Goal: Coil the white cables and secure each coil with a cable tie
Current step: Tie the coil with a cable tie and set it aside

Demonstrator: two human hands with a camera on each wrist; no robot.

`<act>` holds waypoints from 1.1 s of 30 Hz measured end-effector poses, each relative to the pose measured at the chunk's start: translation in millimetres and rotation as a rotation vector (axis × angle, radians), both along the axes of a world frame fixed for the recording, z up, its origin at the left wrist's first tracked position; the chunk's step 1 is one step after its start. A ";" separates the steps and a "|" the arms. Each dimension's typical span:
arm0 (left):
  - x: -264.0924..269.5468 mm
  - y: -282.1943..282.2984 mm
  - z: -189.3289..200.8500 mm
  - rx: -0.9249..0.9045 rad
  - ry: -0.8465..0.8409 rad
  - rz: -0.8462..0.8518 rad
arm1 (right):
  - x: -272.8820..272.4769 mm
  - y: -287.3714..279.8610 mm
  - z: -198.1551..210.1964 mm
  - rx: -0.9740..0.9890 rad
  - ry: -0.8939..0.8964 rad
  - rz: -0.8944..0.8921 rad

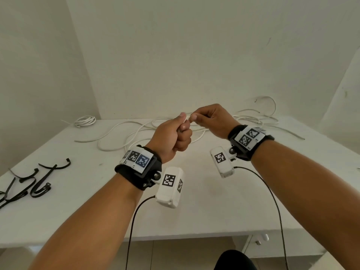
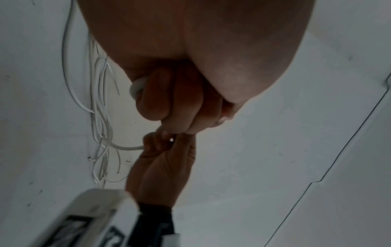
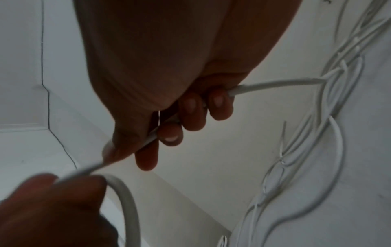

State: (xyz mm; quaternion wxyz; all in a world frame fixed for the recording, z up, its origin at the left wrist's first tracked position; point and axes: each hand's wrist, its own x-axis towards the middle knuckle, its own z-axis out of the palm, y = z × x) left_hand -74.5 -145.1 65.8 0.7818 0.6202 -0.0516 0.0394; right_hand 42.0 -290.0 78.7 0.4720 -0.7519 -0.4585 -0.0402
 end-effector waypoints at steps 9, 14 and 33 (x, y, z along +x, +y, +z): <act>5.8 13.1 22.9 -0.338 -0.226 -0.046 | -25.8 29.0 -31.5 -0.108 0.021 -0.030; 29.8 21.4 22.0 -0.434 -0.254 0.226 | -32.4 33.9 -41.8 -0.262 -0.088 -0.072; 41.9 24.5 -14.9 0.963 -0.073 0.154 | -31.2 7.9 -10.3 -0.491 -0.359 -0.085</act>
